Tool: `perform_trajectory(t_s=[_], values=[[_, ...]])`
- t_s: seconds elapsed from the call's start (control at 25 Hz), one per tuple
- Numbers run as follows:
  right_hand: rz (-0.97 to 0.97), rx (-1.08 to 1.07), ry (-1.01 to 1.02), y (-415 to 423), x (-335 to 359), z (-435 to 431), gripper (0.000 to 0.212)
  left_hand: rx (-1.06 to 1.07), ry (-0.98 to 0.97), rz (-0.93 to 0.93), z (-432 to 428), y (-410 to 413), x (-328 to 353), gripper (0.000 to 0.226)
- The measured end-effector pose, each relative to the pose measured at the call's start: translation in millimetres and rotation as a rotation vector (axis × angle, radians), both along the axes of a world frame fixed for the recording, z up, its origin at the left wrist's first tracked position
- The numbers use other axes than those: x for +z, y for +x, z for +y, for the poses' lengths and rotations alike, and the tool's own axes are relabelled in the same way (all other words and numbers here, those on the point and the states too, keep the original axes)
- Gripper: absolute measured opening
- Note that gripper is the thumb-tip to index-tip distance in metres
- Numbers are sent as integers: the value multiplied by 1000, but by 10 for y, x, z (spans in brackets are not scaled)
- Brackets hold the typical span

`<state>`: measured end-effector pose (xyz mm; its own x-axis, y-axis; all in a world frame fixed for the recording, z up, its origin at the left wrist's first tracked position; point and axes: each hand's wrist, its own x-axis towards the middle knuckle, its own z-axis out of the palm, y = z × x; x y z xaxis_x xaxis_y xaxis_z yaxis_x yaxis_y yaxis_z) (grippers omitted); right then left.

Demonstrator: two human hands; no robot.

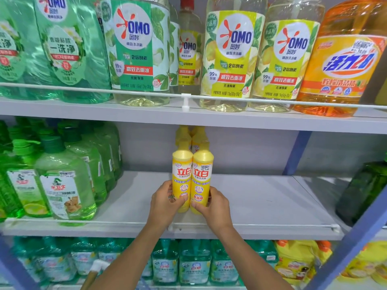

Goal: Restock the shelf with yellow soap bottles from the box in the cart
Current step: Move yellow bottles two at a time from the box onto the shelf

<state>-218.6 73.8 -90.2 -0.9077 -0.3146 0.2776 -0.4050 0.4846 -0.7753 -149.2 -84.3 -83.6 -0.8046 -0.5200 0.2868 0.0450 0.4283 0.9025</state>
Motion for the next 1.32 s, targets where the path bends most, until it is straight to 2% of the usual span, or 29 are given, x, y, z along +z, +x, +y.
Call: perform_trajectory(t_s=[0.32, 1.04, 1.32], values=[[-49, -47, 24, -392, -32, -199, 60, 67, 3, 17, -81, -301, -55, 54], [-74, 16, -40, -764, -52, -266, 58, 107, 50, 13, -139, -624, -76, 55], [-92, 57, -169, -765, -36, -237, 57, 88, 89, 1, -172, -603, -43, 52]])
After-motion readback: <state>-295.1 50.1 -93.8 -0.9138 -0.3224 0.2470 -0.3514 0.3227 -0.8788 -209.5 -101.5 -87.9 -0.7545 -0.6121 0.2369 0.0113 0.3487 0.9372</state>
